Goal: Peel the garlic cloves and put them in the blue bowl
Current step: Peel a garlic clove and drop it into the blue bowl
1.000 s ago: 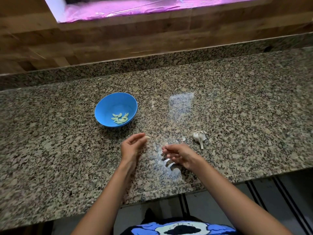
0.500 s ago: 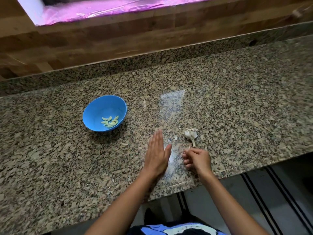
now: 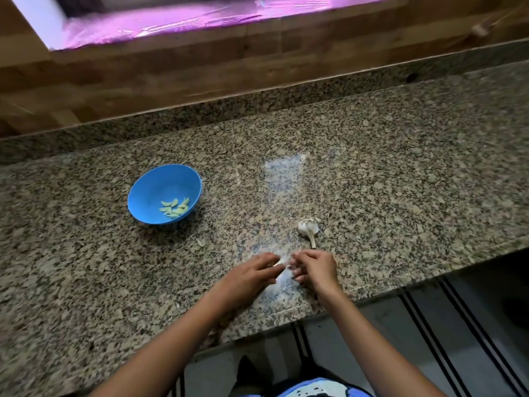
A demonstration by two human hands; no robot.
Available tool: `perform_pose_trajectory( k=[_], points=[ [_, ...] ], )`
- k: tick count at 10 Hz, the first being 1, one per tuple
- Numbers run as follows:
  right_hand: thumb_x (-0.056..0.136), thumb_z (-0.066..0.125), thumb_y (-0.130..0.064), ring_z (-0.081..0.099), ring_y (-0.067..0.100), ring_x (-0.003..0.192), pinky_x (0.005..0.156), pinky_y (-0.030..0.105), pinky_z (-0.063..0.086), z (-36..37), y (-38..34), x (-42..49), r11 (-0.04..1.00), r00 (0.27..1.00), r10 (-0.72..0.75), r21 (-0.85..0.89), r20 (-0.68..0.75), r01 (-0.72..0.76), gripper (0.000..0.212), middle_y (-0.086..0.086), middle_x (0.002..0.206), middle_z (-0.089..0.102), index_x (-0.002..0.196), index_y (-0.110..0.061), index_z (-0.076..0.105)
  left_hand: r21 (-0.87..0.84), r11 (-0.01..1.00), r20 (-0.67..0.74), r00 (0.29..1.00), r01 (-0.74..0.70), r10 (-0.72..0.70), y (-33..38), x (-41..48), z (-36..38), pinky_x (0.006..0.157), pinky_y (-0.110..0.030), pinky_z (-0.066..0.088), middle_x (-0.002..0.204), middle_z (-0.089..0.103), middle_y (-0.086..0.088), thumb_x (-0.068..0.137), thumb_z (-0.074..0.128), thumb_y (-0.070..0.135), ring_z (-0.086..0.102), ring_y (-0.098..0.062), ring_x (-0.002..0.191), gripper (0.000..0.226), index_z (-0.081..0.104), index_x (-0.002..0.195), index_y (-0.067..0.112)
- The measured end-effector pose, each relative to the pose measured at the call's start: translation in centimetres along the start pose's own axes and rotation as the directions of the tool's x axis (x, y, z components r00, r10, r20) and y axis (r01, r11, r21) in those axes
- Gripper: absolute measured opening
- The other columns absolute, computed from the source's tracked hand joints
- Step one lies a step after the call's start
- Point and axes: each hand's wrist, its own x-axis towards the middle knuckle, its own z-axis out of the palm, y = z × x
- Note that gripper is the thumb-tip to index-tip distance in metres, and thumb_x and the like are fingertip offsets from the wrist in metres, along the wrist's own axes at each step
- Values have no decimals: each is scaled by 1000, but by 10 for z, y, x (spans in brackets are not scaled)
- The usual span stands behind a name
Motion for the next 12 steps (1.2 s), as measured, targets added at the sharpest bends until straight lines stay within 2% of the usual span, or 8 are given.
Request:
perform_pose_trajectory(
  k=[2,4,6,7,8,9,11,12],
  points=[
    [89,59,-8,56,16,49,48,26,46,23,-2,2,998,996,11,-60,92,-6,18,11,66,68,74,-4,69,38,995,-15,996,89,-89,-15,-55,-3,111,-23,-5,150,18,12,98,42,11,7,-5,137,54,30,144,34],
    [89,58,-9,55,15,43,45,28,48,45,-2,-6,997,990,18,-71,138,-8,18,9,61,65,77,0,68,168,982,-90,994,82,-68,-1,-69,5,83,-30,55,122,64,-2,62,82,3,62,-19,111,60,65,118,19],
    [89,60,-10,54,14,42,45,28,49,59,0,-9,996,991,13,-94,136,0,17,11,62,64,80,2,68,266,961,-184,983,76,-26,4,-67,-3,53,-23,54,84,66,-2,70,55,9,64,-14,71,19,69,83,13],
    [88,62,-8,53,14,41,46,29,49,67,2,-11,992,983,-4,-123,181,27,14,11,61,65,80,2,68,117,903,-187,902,413,-388,17,-63,-9,62,-17,53,84,63,1,76,68,1,59,-9,70,15,66,84,13],
    [86,64,-9,57,21,48,53,35,51,82,6,-22,971,961,-67,-203,268,124,15,13,63,67,72,-4,70,-722,323,-37,433,611,-901,21,-77,-28,63,-19,55,83,69,1,85,63,1,65,-10,70,14,72,83,11],
    [89,60,-11,55,16,48,47,25,45,115,9,-43,926,886,-115,-274,448,259,20,10,62,66,73,-3,69,-830,-491,396,339,-266,-853,11,-133,-44,56,-20,55,72,71,-10,74,69,-9,67,-15,60,17,75,63,3],
    [91,57,-11,47,4,36,37,16,37,220,67,-154,845,510,161,-385,845,370,26,-6,47,58,66,-10,63,-476,-155,353,-26,-866,-935,81,-294,-3,47,-21,54,64,69,-14,2,87,-9,68,-16,53,60,71,59,-5],
    [87,64,-11,51,10,42,39,18,40,254,119,-227,806,329,307,-428,893,410,18,4,58,62,72,-2,68,-424,42,440,-246,-905,-864,137,-360,21,46,-20,53,62,69,-12,41,76,-11,68,-15,52,17,70,55,-4]
  ],
)
